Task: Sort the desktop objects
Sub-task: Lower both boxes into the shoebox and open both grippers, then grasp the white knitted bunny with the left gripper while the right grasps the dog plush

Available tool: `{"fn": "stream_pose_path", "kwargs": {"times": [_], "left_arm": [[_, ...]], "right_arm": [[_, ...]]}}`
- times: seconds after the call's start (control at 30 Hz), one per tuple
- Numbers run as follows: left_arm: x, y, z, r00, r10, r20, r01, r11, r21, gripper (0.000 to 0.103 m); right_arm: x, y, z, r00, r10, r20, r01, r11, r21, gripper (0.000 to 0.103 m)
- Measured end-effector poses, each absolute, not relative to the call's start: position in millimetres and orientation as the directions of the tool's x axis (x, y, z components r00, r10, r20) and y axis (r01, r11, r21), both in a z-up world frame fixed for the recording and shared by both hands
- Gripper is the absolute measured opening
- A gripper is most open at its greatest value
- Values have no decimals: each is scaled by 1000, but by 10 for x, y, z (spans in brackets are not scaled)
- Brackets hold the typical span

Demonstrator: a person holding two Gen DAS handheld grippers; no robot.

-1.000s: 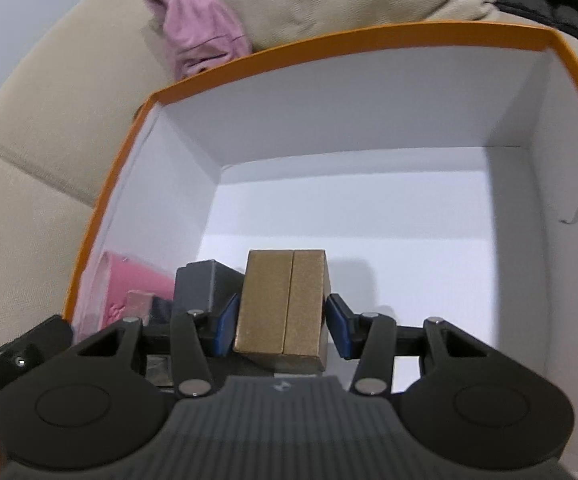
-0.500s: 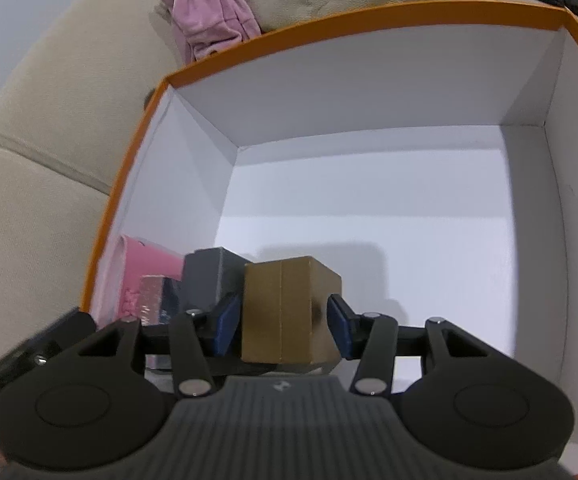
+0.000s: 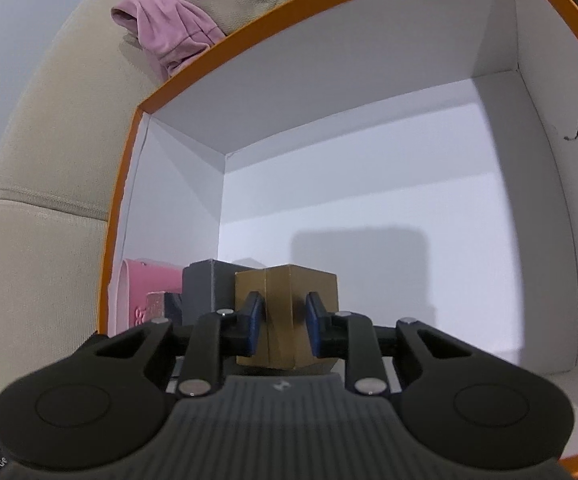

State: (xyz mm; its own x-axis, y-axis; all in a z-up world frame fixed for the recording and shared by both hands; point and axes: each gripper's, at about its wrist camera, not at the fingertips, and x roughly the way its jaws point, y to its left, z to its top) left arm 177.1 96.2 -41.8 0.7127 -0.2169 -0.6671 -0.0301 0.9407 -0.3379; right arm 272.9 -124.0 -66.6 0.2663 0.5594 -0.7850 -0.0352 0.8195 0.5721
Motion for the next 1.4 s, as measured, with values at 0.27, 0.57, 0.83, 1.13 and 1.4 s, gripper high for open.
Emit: {"fn": "stream_pose_path", "kwargs": {"times": [0.27, 0.57, 0.83, 1.13, 1.4], "left_arm": [[1634, 944, -242, 730, -150, -667, -58, 958, -280, 38], [1081, 625, 44, 703, -171, -690, 82, 984, -161, 38], [485, 197, -194, 538, -188, -822, 256, 965, -54, 52], [144, 83, -612, 235, -204, -950, 157, 973, -170, 58], [130, 110, -926, 123, -269, -955, 29, 963, -267, 58]], "right_arm": [[2533, -1240, -479, 338, 548, -765, -170, 835, 523, 35], [1569, -1609, -26, 577, 545, -608, -446, 834, 325, 51], [743, -1868, -210, 514, 597, -616, -543, 782, 305, 51], [402, -1790, -770, 318, 489, -812, -532, 801, 274, 40], [167, -1619, -1077, 167, 423, -891, -621, 747, 239, 32]]}}
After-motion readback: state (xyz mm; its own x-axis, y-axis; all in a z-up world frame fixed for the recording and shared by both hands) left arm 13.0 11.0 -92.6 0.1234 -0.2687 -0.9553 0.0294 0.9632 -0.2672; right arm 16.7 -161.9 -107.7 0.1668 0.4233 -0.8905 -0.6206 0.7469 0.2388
